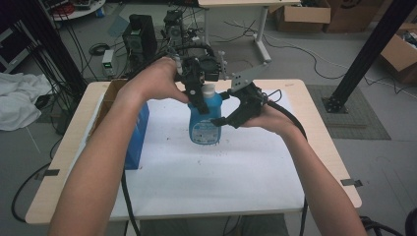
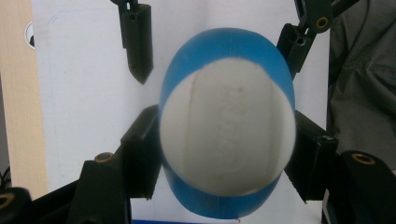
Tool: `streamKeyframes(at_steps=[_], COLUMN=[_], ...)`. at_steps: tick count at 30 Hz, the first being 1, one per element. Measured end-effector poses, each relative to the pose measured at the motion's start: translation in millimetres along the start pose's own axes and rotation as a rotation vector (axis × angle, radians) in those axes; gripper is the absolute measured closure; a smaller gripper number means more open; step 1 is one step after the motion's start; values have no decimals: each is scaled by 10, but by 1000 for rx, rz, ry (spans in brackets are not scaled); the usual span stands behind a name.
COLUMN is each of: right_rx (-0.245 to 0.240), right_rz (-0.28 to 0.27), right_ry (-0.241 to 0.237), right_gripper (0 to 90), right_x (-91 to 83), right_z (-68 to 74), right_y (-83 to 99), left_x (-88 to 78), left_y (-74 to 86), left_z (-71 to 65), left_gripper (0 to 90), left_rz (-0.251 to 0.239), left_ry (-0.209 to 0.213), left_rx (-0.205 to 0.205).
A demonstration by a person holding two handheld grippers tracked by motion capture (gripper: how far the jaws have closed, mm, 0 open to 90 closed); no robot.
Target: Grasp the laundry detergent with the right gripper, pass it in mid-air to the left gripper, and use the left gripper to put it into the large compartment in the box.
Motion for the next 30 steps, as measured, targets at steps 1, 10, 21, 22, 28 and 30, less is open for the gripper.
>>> streamKeyframes(at_steps=[1, 10, 21, 22, 28, 30], right_rx=[2, 37, 13, 9, -11, -12], right_rz=[2, 24, 196, 213, 312, 341], right_ry=[-3, 23, 127, 133, 173, 190], right_gripper=[149, 148, 154, 154, 161, 163], right_x=[0, -73, -217, -230, -317, -345], right_z=[0, -83, -228, -231, -272, -289], right_y=[5, 68, 336, 359, 477, 512], left_x=[-6, -85, -305, -331, -504, -571], left_y=[2, 56, 364, 405, 680, 772], left_z=[0, 45, 172, 185, 223, 237], left_gripper=[386, 386, 386, 386, 386, 386], left_rz=[0, 16, 120, 127, 169, 174], left_ry=[-1, -18, -68, -72, -81, -91], left_rx=[-3, -72, -305, -338, -533, -598])
Point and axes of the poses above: each handheld gripper's, and its own axes: x roughly forward along the jaws, y roughly out of its underside, z roughly to its left, the point moved 8 cm from there along x, roughly forward along the jaws, and after that the axes turned 7 degrees about x, right-handed, at the moved point
